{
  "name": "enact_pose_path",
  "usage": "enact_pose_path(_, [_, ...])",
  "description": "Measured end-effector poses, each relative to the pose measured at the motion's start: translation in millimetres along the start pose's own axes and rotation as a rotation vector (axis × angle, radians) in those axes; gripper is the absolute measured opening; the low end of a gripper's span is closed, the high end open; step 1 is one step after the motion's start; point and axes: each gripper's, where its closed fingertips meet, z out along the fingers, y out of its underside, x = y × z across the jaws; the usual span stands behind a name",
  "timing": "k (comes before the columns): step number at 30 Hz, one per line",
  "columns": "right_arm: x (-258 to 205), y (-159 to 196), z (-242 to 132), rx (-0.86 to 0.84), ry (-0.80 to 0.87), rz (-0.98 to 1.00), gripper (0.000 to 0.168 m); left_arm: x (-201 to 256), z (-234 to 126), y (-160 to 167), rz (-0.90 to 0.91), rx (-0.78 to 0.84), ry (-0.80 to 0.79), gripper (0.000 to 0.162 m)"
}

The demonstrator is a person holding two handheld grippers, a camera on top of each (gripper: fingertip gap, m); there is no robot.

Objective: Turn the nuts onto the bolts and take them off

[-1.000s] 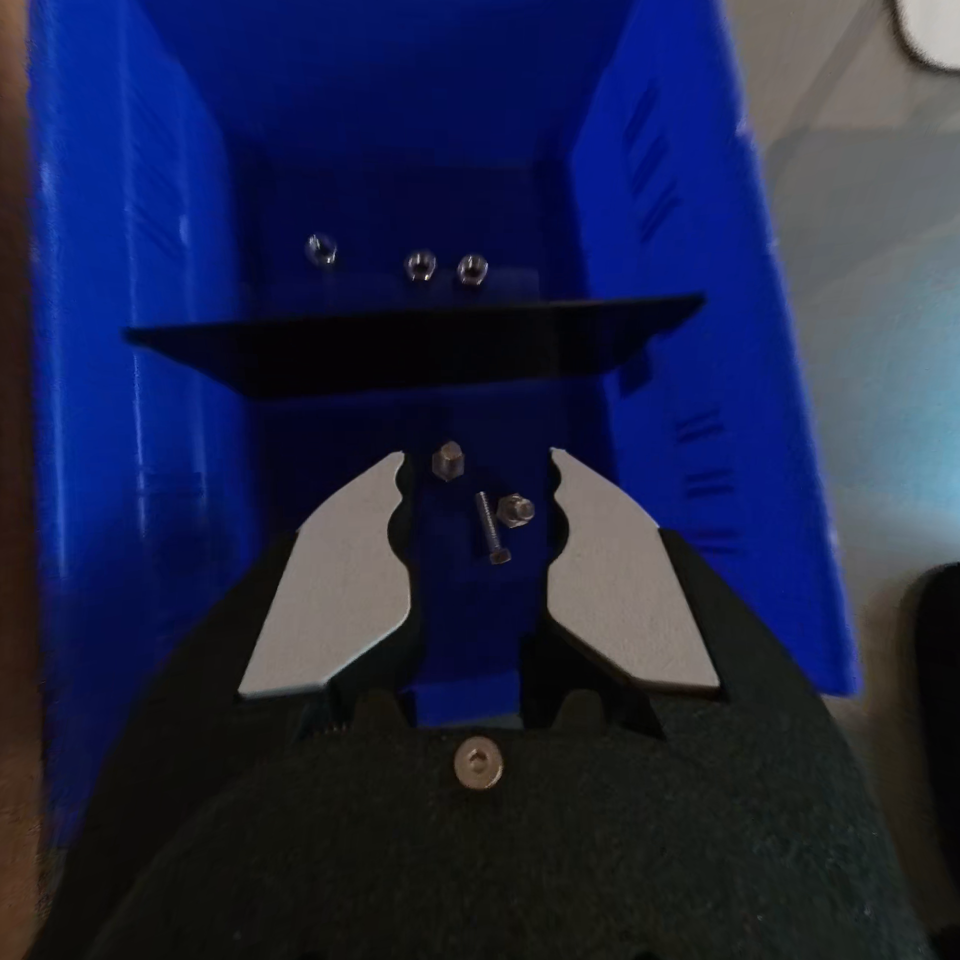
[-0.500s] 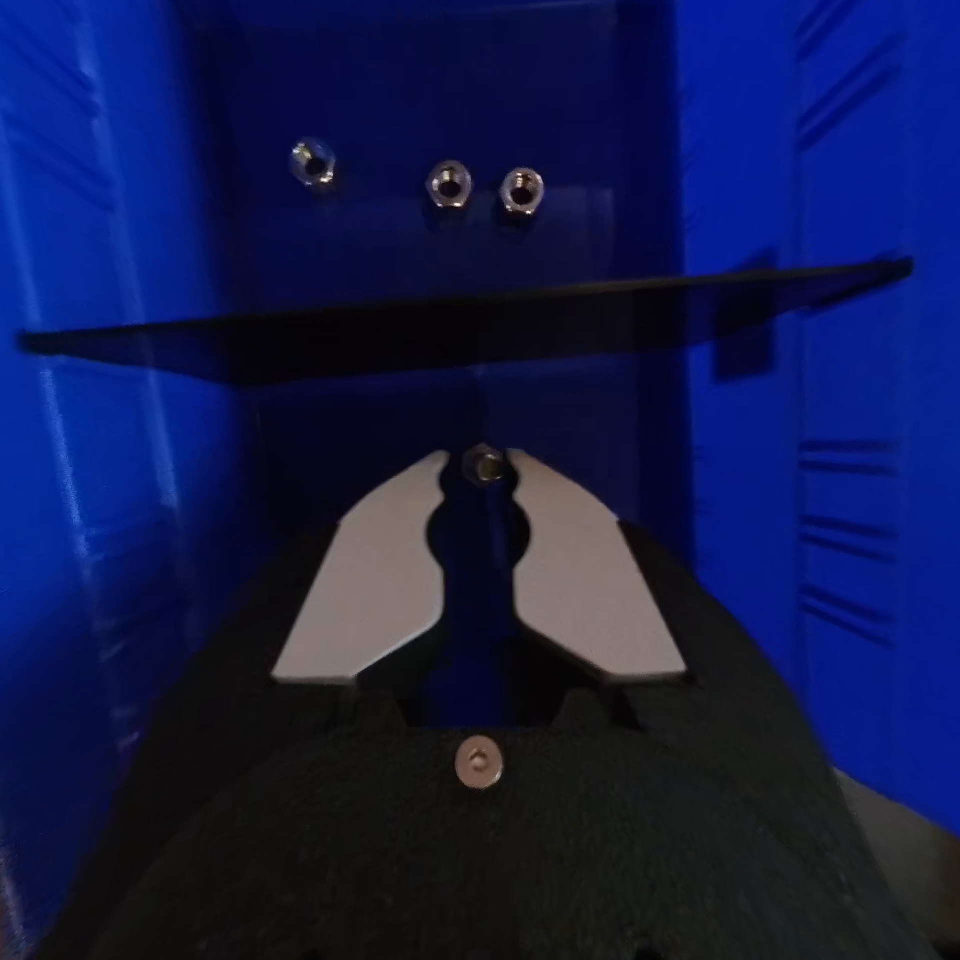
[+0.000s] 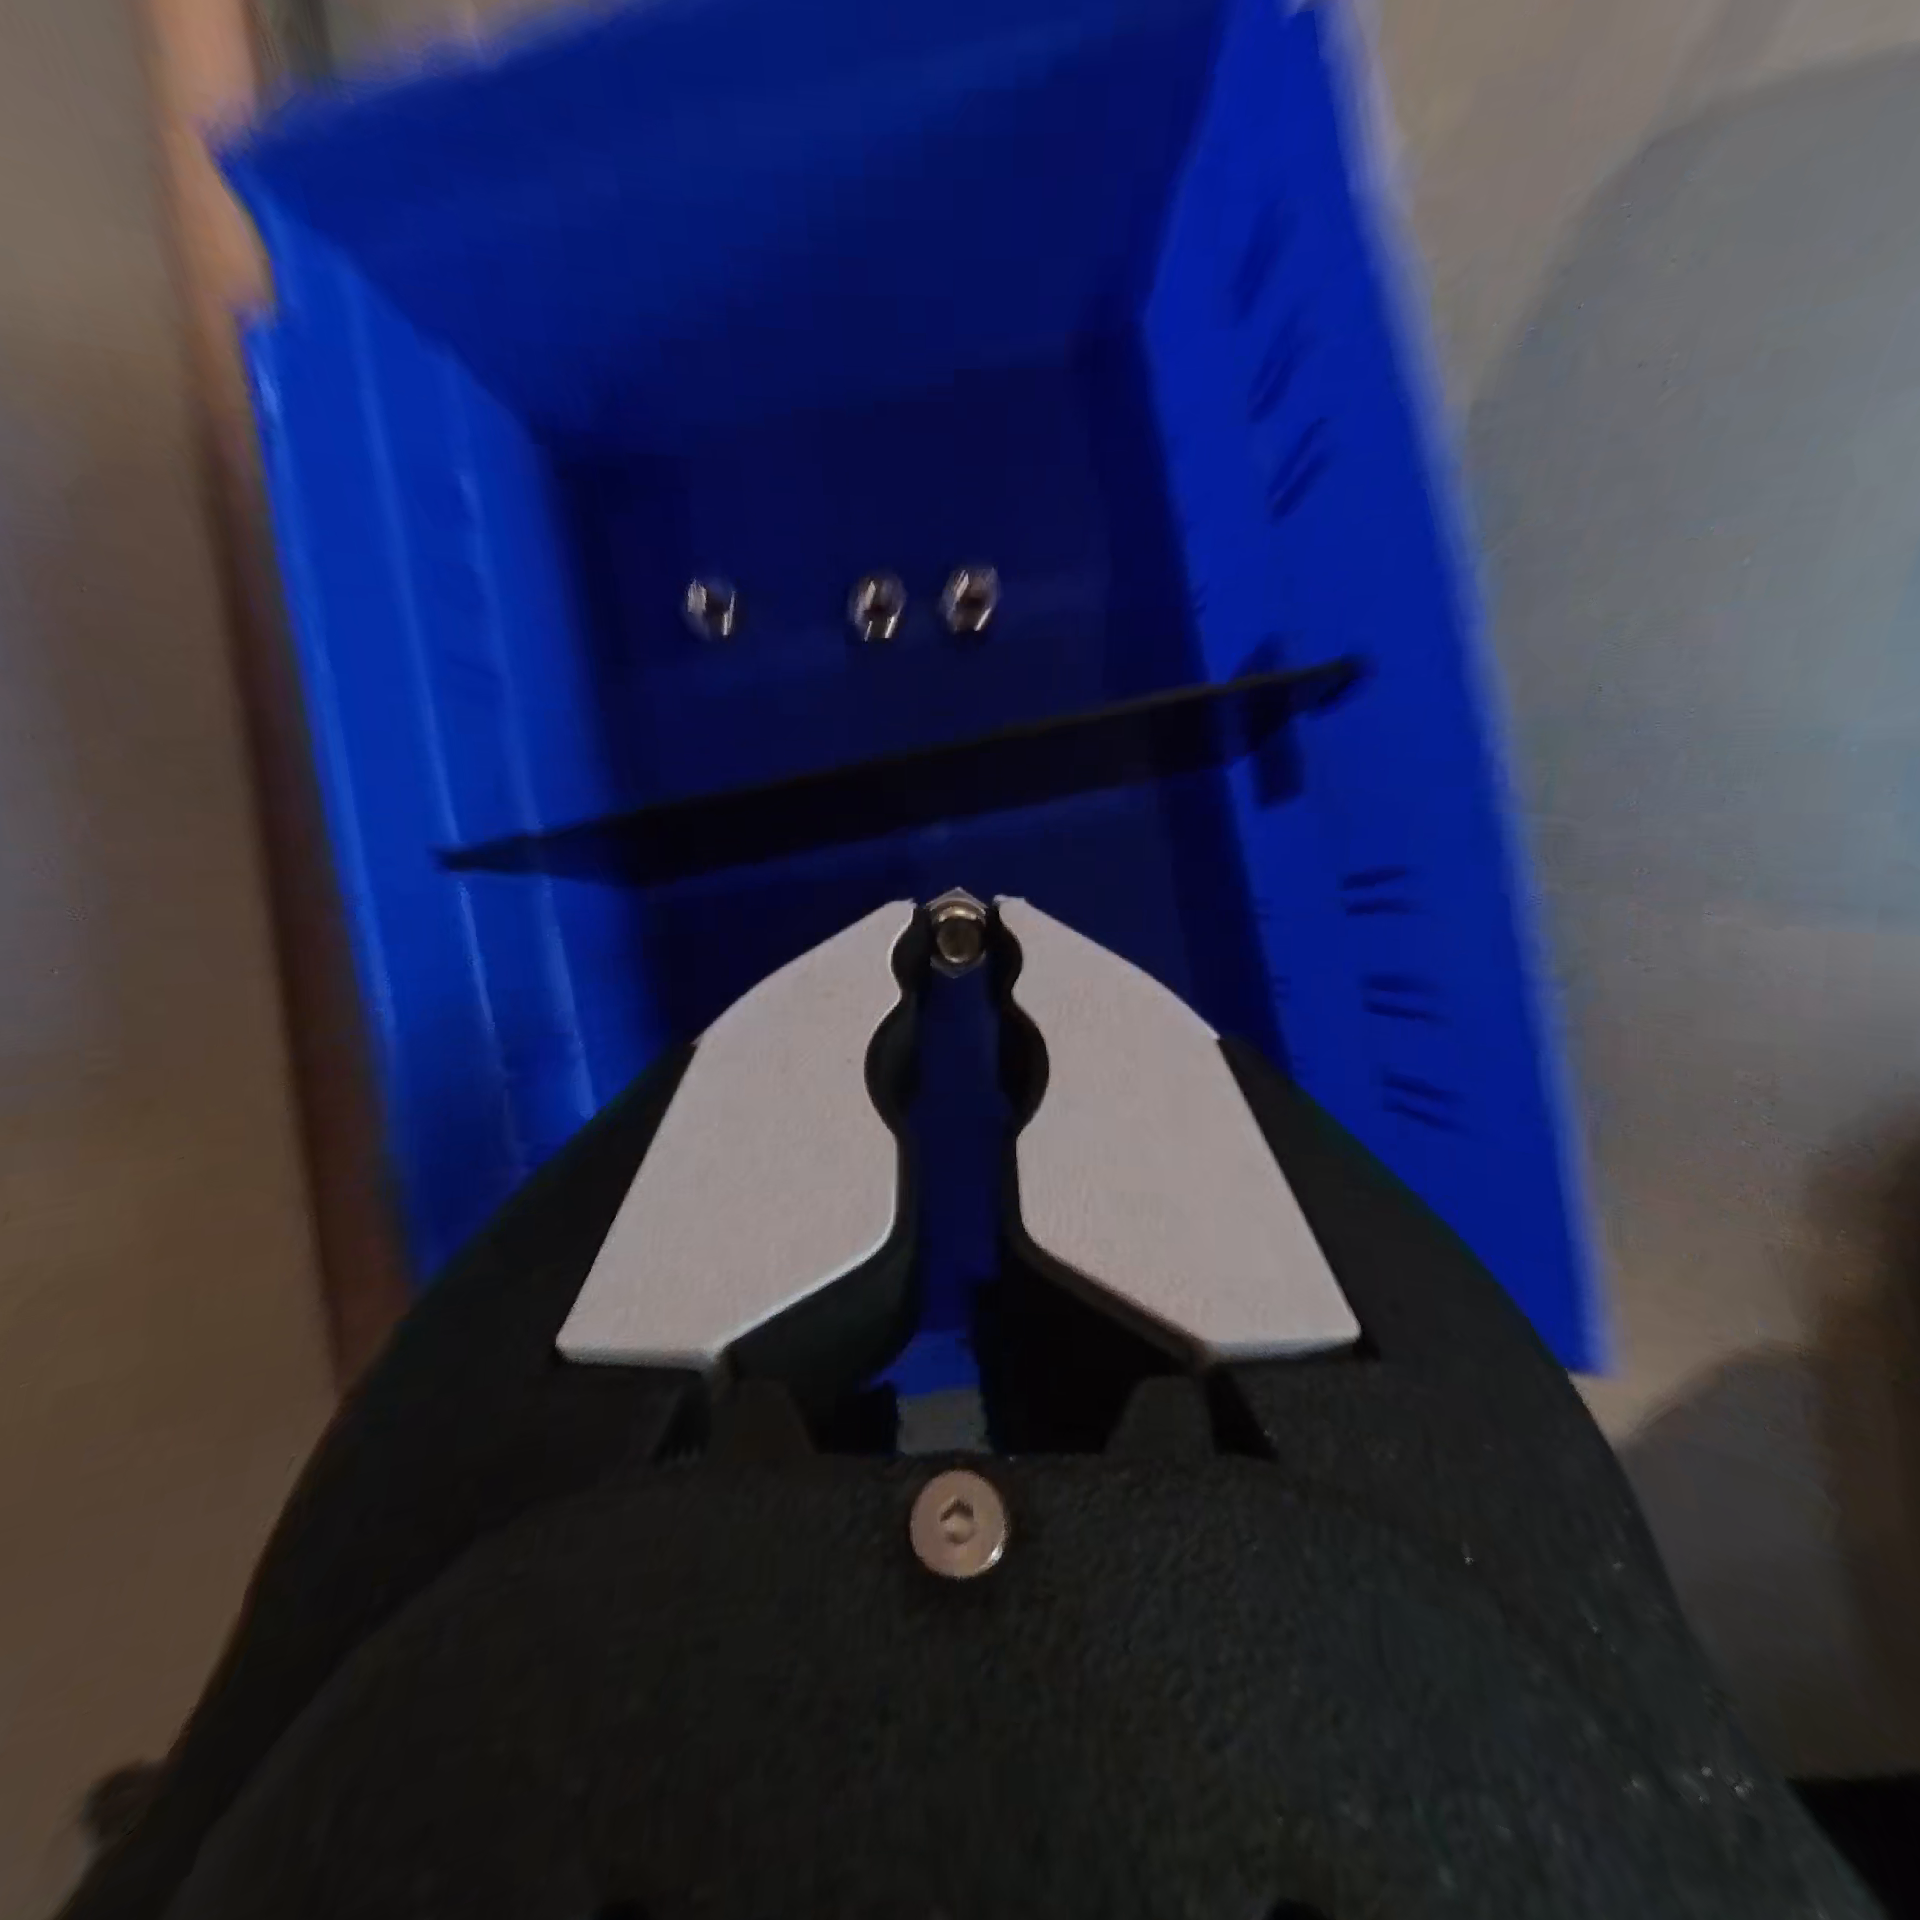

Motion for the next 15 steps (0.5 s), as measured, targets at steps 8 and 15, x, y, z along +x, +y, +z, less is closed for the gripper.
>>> enact_pose_path(8, [-2.8,-3.0,-2.6,0.008,-0.003,-0.013,0.101,76.3,-46.2,-58.4,0.209,0.132,0.085,0.01])
enact_pose_path(15, [-2.5,-4.0,-7.3,0.022,-0.002,-0.013,0.101,157.8,-43.6,-75.5,0.383,0.139,0.192,0.01])
